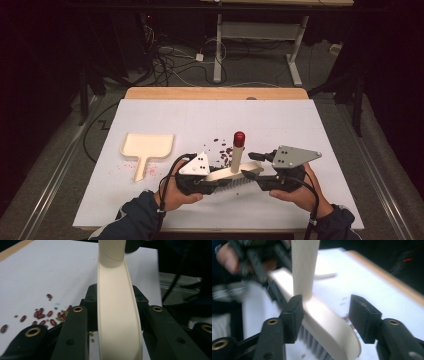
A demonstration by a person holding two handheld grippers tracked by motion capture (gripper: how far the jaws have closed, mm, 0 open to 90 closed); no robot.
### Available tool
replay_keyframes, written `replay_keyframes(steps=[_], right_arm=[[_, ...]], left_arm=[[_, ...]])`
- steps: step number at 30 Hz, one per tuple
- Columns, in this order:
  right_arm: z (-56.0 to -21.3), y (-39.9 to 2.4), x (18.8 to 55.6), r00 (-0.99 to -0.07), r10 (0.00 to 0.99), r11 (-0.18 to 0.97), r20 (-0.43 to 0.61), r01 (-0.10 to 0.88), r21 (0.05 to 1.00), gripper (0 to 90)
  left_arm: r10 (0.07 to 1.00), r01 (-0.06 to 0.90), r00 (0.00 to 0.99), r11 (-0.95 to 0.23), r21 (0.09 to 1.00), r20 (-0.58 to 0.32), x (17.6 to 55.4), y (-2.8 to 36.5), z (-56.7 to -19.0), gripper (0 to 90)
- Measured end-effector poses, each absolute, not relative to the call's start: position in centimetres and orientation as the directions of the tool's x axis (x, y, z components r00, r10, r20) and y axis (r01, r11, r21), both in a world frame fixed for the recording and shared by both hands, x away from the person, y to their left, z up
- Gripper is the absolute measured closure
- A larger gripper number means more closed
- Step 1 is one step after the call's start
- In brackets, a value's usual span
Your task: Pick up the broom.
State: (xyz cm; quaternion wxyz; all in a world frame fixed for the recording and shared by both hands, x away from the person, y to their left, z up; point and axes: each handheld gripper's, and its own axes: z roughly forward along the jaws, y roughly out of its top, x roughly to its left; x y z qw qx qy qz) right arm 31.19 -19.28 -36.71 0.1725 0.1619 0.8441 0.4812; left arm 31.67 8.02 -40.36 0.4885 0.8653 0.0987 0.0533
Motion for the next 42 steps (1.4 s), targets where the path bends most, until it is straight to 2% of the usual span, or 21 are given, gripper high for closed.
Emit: replay_keyframes(steps=[6,9,11,14,17,20,22,24,28,33,36,42], right_arm=[[-38.2,-18.2,31.5,-0.975,0.221,0.571,-0.026,0.108,0.814,45.2],[-39.2,-17.2,31.3,-0.993,0.116,0.607,0.019,0.086,0.790,51.8],[-39.6,-16.7,31.0,-0.997,0.071,0.627,0.025,0.064,0.776,61.0],[-39.8,-16.6,31.0,-0.998,0.056,0.629,0.021,0.052,0.776,66.8],[-39.8,-16.5,31.0,-0.997,0.076,0.626,0.020,0.063,0.777,67.0],[-39.6,-16.6,31.1,-0.993,0.117,0.628,-0.002,0.073,0.775,67.1],[-39.5,-16.9,31.2,-0.988,0.155,0.618,-0.017,0.083,0.781,67.1],[-39.2,-17.2,31.4,-0.979,0.199,0.610,-0.035,0.096,0.787,67.1],[-38.9,-17.8,31.7,-0.964,0.257,0.610,-0.067,0.108,0.785,67.0],[-38.7,-18.5,32.4,-0.939,0.337,0.575,-0.065,0.151,0.804,67.0],[-38.5,-19.2,33.0,-0.924,0.378,0.547,-0.059,0.171,0.820,67.0],[-38.2,-20.4,33.9,-0.864,0.491,0.544,-0.114,0.202,0.814,67.0]], left_arm=[[0.067,0.037,0.998,-0.549,0.835,0.000,31.0,8.1,-40.1,65.7],[0.023,0.020,1.000,-0.557,0.830,-0.008,30.7,7.8,-40.3,65.6],[0.003,0.022,1.000,-0.548,0.836,-0.025,30.8,7.9,-40.4,65.0],[0.013,0.012,1.000,-0.552,0.834,-0.006,30.8,8.1,-40.3,62.7],[0.049,0.001,0.998,-0.563,0.826,0.032,30.7,8.3,-40.2,58.9],[0.137,0.033,0.989,-0.561,0.827,0.054,31.1,9.1,-40.0,45.6],[0.198,0.048,0.977,-0.549,0.834,0.074,31.2,10.0,-39.9,42.4],[0.265,0.056,0.958,-0.548,0.834,0.110,31.1,11.0,-39.7,32.9],[0.384,0.083,0.910,-0.536,0.840,0.155,30.7,13.4,-39.9,23.9],[0.523,0.140,0.828,-0.544,0.827,0.204,30.1,16.9,-40.9,17.7],[0.594,0.199,0.785,-0.510,0.837,0.175,30.1,19.6,-41.6,17.2],[0.724,0.311,0.680,-0.431,0.847,0.119,29.6,23.9,-43.5,19.2]])
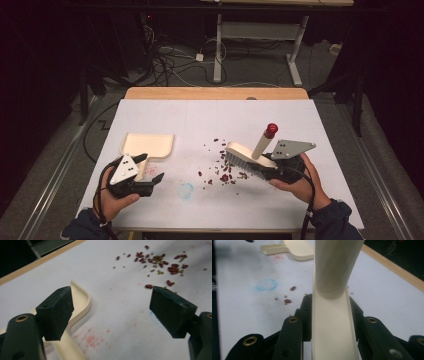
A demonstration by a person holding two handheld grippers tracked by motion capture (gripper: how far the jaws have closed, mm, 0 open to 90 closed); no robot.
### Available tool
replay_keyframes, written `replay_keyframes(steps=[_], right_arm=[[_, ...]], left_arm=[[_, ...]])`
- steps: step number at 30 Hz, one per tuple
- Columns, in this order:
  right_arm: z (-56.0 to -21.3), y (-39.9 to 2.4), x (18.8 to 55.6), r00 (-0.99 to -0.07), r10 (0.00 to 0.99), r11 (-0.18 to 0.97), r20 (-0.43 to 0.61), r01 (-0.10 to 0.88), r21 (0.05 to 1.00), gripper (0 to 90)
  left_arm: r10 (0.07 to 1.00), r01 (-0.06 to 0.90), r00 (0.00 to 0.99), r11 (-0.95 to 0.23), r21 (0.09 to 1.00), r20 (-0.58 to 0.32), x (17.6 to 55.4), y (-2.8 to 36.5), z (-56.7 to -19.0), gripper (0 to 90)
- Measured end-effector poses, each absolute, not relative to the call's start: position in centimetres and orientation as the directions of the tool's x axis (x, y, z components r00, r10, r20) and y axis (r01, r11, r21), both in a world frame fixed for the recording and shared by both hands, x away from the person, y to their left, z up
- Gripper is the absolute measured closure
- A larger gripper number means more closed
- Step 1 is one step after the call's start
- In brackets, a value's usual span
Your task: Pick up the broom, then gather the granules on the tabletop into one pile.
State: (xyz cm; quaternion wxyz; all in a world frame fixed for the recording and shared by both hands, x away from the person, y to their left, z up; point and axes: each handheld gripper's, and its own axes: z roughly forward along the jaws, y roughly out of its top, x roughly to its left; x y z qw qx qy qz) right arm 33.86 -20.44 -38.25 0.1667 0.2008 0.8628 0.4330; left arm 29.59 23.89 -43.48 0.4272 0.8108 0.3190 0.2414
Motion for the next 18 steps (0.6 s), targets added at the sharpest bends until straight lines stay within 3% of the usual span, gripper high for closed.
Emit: replay_keyframes(steps=[18], right_arm=[[-39.2,-23.1,38.4,-0.730,0.656,0.512,-0.192,0.242,0.824,67.0]], left_arm=[[0.740,0.338,0.654,-0.469,0.816,0.155,28.2,24.1,-44.8,19.2]])
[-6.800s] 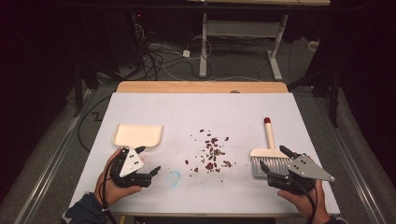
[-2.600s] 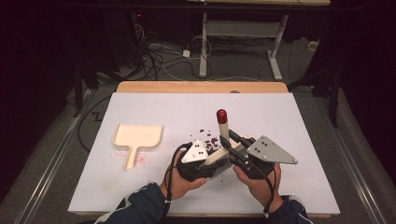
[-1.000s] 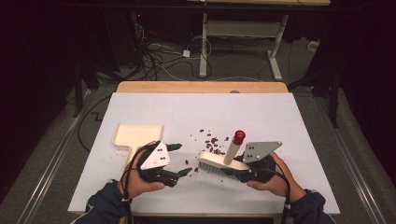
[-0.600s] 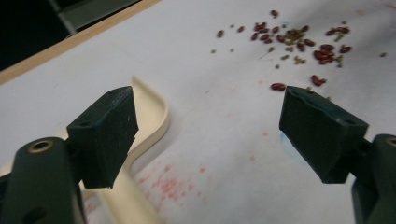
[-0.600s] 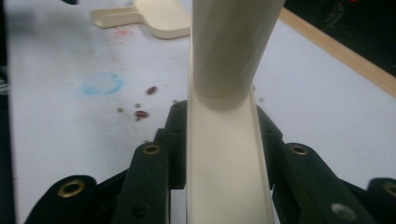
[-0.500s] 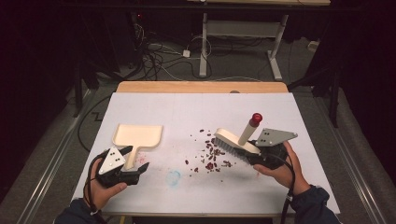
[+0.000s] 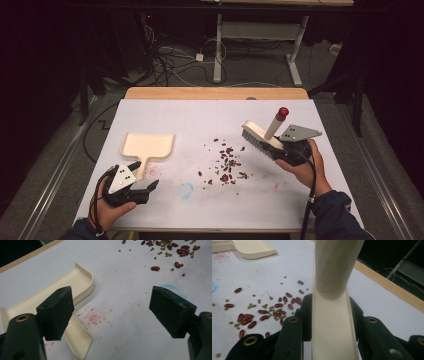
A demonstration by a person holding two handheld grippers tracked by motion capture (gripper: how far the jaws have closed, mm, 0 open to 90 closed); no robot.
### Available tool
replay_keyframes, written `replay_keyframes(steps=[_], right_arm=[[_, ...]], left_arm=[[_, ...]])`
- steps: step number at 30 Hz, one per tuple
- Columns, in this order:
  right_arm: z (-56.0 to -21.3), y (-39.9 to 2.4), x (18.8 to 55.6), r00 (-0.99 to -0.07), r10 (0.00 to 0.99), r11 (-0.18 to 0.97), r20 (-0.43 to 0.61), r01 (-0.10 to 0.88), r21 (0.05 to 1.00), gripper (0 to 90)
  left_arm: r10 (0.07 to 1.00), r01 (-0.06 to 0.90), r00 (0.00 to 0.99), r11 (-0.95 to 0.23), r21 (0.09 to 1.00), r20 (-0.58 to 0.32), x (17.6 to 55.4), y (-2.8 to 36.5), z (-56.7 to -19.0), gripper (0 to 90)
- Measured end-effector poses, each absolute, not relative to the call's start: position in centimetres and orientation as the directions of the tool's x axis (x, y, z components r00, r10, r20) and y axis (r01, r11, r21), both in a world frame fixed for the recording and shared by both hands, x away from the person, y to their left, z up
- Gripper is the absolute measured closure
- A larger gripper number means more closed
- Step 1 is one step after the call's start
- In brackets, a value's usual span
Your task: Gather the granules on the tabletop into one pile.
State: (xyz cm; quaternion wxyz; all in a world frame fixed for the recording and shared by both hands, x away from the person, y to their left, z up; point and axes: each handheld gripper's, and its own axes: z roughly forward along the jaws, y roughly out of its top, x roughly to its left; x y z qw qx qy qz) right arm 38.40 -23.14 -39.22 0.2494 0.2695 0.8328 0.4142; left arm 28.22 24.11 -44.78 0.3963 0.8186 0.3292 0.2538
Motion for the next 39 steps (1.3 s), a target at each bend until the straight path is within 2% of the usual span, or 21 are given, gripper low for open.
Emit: replay_keyframes(steps=[8,12,15,19,25,29,33,39], right_arm=[[-40.5,-22.1,43.5,-0.694,0.687,0.519,-0.215,0.262,0.814,67.1],[-41.2,-19.9,45.8,-0.684,0.677,0.567,-0.270,0.251,0.785,67.2],[-41.9,-18.1,46.7,-0.698,0.660,0.581,-0.278,0.241,0.778,67.2],[-43.1,-15.8,47.5,-0.686,0.642,0.628,-0.341,0.215,0.748,67.2],[-44.5,-12.8,47.3,-0.704,0.585,0.686,-0.402,0.165,0.709,67.2],[-44.9,-12.0,46.5,-0.748,0.552,0.677,-0.369,0.144,0.721,67.0],[-44.8,-12.1,45.1,-0.823,0.465,0.658,-0.326,0.075,0.749,67.0],[-45.2,-12.5,42.8,-0.873,0.346,0.682,-0.344,-0.018,0.731,66.5]], left_arm=[[0.730,0.346,0.662,-0.497,0.796,0.168,28.3,23.8,-45.2,18.5],[0.721,0.341,0.672,-0.504,0.793,0.170,28.6,23.5,-45.2,18.5],[0.715,0.343,0.677,-0.514,0.786,0.172,28.6,23.3,-45.4,18.5],[0.720,0.343,0.674,-0.502,0.794,0.164,28.6,23.4,-45.4,18.5],[0.714,0.344,0.681,-0.508,0.790,0.162,28.8,23.3,-45.5,18.5],[0.711,0.343,0.683,-0.513,0.787,0.166,28.7,23.3,-45.5,18.5],[0.711,0.345,0.684,-0.511,0.788,0.162,28.7,23.4,-45.5,18.5],[0.707,0.336,0.687,-0.517,0.787,0.171,28.4,23.2,-45.4,18.6]])
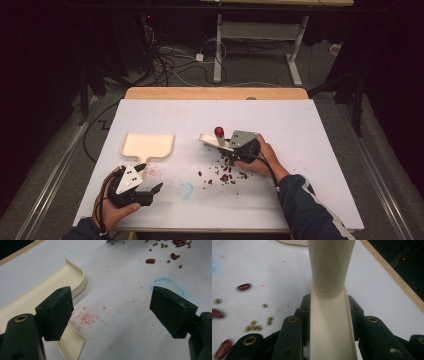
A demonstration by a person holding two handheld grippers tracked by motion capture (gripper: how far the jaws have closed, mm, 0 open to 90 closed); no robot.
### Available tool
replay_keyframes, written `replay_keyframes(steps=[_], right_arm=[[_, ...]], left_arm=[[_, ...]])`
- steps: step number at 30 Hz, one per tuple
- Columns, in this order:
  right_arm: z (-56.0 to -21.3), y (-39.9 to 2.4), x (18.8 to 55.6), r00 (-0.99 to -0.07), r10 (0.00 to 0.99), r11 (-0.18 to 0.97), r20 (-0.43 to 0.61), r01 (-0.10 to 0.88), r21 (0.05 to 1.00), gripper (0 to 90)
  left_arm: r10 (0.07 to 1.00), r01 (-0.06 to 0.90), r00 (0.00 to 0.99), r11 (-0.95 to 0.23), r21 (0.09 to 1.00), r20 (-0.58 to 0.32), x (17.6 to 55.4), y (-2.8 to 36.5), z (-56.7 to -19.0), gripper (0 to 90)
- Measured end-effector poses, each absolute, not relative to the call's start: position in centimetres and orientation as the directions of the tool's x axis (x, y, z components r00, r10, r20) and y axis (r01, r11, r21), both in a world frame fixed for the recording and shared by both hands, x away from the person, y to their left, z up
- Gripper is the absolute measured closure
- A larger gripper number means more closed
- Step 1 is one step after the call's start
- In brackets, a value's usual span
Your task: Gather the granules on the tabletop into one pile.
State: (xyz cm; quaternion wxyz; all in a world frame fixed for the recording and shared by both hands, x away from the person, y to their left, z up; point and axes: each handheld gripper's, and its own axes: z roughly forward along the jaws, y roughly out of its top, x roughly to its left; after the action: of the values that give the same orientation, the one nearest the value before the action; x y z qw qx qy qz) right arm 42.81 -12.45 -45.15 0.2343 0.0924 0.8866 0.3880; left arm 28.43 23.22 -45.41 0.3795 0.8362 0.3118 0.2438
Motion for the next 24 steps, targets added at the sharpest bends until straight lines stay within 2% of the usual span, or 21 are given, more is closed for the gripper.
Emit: replay_keyframes(steps=[12,24], right_arm=[[-44.9,-15.1,39.7,-0.916,0.270,0.653,-0.296,-0.051,0.756,66.6],[-43.7,-15.7,38.6,-0.906,0.279,0.649,-0.319,-0.067,0.758,67.0]], left_arm=[[0.707,0.335,0.686,-0.518,0.787,0.173,28.4,23.0,-45.3,19.0],[0.707,0.333,0.686,-0.515,0.790,0.172,28.2,23.1,-45.2,19.0]])
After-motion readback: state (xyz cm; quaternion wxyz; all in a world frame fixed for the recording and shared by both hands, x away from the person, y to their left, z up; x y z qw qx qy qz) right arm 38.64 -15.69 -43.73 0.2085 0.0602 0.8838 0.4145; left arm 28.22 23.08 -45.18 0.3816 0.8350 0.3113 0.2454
